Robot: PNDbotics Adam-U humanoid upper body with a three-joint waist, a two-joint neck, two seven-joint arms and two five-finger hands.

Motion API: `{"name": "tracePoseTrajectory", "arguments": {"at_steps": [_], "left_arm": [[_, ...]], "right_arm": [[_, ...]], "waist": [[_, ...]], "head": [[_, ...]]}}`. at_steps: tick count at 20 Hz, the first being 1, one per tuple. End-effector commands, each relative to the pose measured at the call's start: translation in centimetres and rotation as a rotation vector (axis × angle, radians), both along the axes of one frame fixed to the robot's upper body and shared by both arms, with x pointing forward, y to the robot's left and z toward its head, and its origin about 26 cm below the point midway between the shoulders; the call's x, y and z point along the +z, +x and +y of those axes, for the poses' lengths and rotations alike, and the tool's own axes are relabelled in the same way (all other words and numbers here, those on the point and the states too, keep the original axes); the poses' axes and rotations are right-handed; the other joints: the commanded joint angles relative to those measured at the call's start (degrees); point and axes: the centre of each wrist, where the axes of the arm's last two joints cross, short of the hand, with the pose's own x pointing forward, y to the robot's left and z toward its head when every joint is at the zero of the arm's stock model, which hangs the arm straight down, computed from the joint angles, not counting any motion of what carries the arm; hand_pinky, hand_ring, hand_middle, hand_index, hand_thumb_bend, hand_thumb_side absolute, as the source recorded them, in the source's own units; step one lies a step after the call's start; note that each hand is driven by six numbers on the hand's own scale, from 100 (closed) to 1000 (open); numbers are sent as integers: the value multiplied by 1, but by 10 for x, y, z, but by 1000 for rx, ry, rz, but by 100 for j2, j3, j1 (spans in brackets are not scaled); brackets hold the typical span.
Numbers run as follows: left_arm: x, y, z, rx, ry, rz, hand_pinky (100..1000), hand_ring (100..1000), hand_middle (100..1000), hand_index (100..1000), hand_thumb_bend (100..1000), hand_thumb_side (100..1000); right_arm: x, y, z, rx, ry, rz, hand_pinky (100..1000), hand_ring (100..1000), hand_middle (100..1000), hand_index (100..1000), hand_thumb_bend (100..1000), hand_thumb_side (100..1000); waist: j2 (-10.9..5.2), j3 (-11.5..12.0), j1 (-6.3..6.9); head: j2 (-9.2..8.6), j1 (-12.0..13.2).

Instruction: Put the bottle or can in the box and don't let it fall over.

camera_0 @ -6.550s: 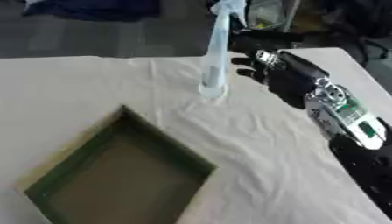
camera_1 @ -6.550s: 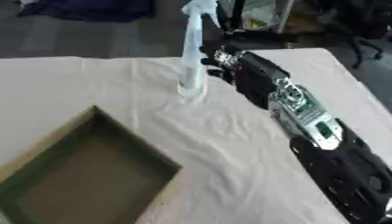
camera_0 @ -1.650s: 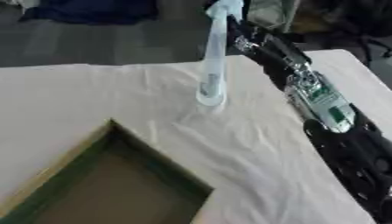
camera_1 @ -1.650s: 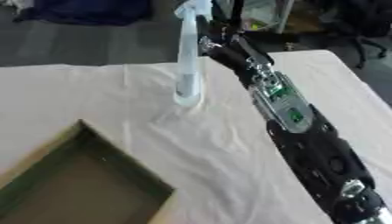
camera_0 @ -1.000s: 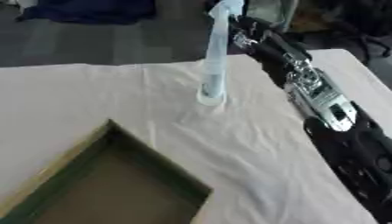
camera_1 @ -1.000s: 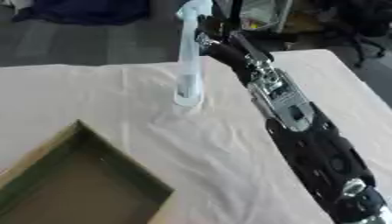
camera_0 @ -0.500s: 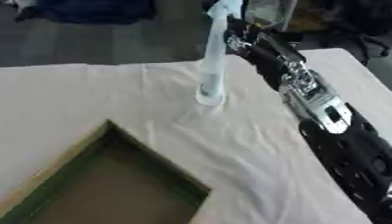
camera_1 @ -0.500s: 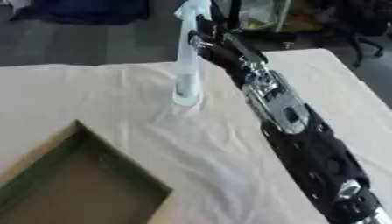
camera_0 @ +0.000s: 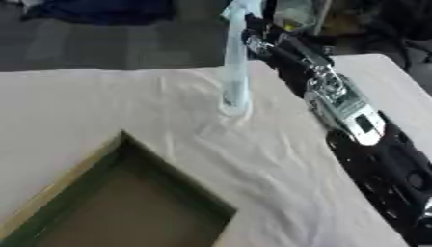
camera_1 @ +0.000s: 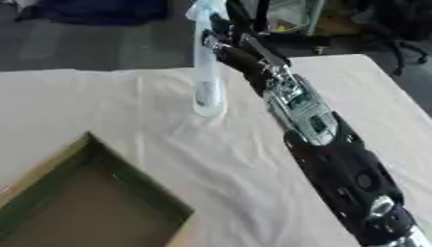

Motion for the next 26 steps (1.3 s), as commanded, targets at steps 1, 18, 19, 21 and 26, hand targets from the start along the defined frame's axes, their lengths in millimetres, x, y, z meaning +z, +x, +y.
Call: {"name": "tracePoseTrajectory", "arguments": {"at_steps": [1, 18, 19, 21, 26], "left_arm": [[9, -1, 0, -2, 25, -27, 974, 1000, 976, 721, 102, 763], [9, -1, 1, -2, 29, -33, 975, 1000, 978, 721, 100, 762], [9, -1, 1, -1, 30, -33, 976, 1000, 979, 721, 100, 762], [10, -1, 1, -1, 31, -34, 976, 1000, 979, 721, 100, 762], [10, -1, 1, -2, 34, -38, 976, 1000, 979, 721, 100, 762]], "right_arm": [[16, -5, -1, 8, -9, -41, 1000, 1000, 1000, 1000, 100, 510], [14, -1, -1, 20, -44, -18, 1000, 1000, 1000, 1000, 100, 525], [15, -2, -1, 24, -47, -20, 1000, 1000, 1000, 1000, 100, 524], [16, -2, -1, 33, -54, -18, 1000, 1000, 1000, 1000, 100, 523], [19, -1, -1, 41, -59, -12, 1000, 1000, 1000, 1000, 100, 523]], "waist": [[-88, 3, 10], [-51, 54, 23], [-47, 55, 22], [-39, 61, 19], [-1, 92, 16]], "head": [[-69, -28], [-94, -69], [-97, -68], [-102, -69], [-131, -71]]}}
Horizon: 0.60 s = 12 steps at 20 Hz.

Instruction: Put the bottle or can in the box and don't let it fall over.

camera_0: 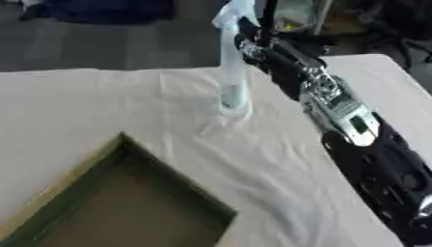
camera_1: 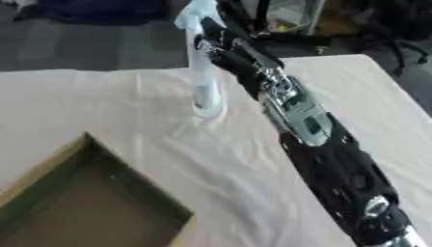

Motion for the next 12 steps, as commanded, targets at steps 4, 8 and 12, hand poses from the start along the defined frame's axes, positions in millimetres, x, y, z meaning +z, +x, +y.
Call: {"name": "tracePoseTrajectory", "arguments": {"at_steps": [4, 8, 12], "left_arm": [[10, -2, 1, 2, 28, -30, 976, 1000, 980, 721, 100, 763], [10, -2, 2, 4, 30, -30, 977, 1000, 980, 721, 100, 762], [9, -2, 2, 6, 30, -27, 977, 1000, 981, 721, 100, 762]], "right_arm": [[17, -3, -3, 3, -20, -39, 1000, 1000, 1000, 1000, 100, 524], [19, -3, -4, 7, -37, -48, 1000, 1000, 1000, 1000, 100, 524], [18, -3, -7, -15, -42, -49, 1000, 1000, 1000, 1000, 100, 524]], "waist": [[-71, 51, -1], [-66, 43, -6], [-80, 2, 2]], "head": [[-96, -20], [-96, -5], [-84, 12]]}}
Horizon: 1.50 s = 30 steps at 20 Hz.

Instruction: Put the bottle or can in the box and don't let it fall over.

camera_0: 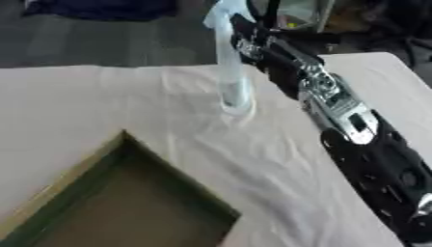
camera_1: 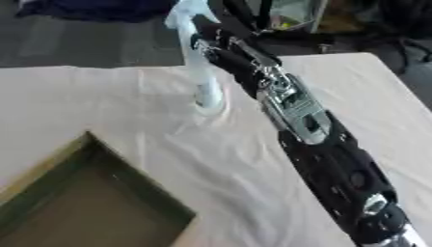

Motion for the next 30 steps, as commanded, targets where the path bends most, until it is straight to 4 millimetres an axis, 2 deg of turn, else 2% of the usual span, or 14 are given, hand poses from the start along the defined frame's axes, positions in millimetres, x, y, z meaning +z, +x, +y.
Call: {"name": "tracePoseTrajectory", "arguments": {"at_steps": [1, 13, 20, 30], "left_arm": [[8, -2, 3, 7, 28, -22, 977, 1000, 981, 721, 100, 763], [7, -2, 3, 7, 30, -24, 978, 1000, 982, 721, 100, 762], [7, -2, 3, 8, 32, -24, 979, 1000, 983, 721, 100, 762], [7, -2, 3, 7, 34, -26, 980, 1000, 983, 721, 100, 761]], "right_arm": [[14, -3, -9, -33, -17, -41, 1000, 1000, 1000, 1000, 100, 524], [7, 0, -10, -55, -28, -21, 1000, 1000, 1000, 1000, 100, 527], [12, -1, -23, -82, -2, -31, 1000, 1000, 1000, 1000, 100, 525], [17, -1, -29, -106, 10, -40, 1000, 1000, 1000, 1000, 100, 524]], "waist": [[-128, -33, 15], [-116, -46, 51], [-117, -43, 55], [-105, -37, 70]], "head": [[-46, 19], [-61, -8], [-87, -21], [-107, -28]]}}
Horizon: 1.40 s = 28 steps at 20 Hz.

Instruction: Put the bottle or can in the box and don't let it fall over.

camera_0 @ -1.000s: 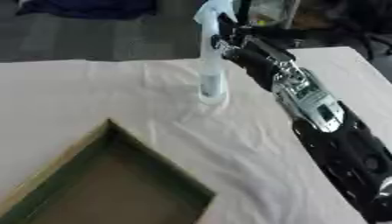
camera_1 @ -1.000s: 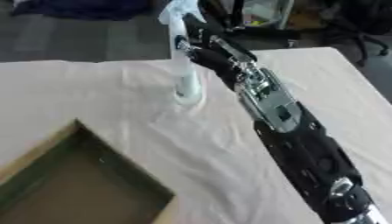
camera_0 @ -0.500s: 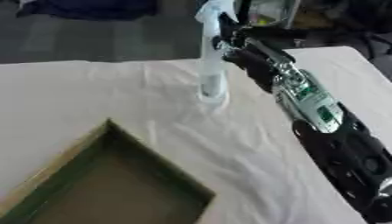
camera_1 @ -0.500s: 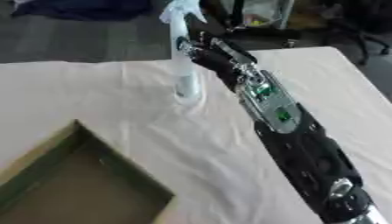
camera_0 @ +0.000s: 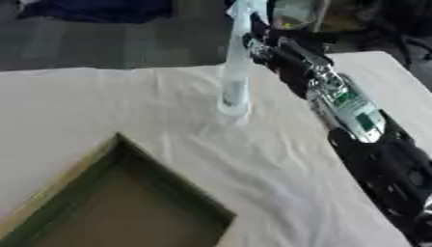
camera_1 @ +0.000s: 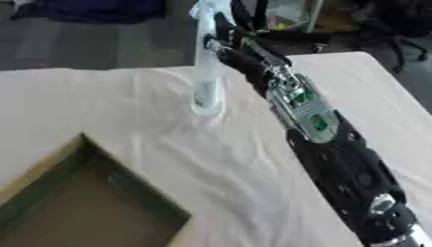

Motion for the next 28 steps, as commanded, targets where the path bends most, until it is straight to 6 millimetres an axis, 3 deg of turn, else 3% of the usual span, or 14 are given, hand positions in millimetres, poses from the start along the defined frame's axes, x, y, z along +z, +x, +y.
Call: {"name": "tracePoseTrajectory", "arguments": {"at_steps": [1, 28], "left_arm": [[8, -2, 3, 7, 30, -20, 980, 1000, 983, 721, 100, 761], [11, -1, 2, 1, 41, -41, 983, 1000, 984, 721, 100, 760]], "right_arm": [[16, -3, -10, -32, -4, -41, 1000, 1000, 1000, 1000, 100, 523], [30, -1, -15, -43, 0, -64, 1000, 1000, 1000, 1000, 100, 547]], "waist": [[-103, 15, 13], [25, 140, 24]], "head": [[-89, -2], [-285, -82]]}}
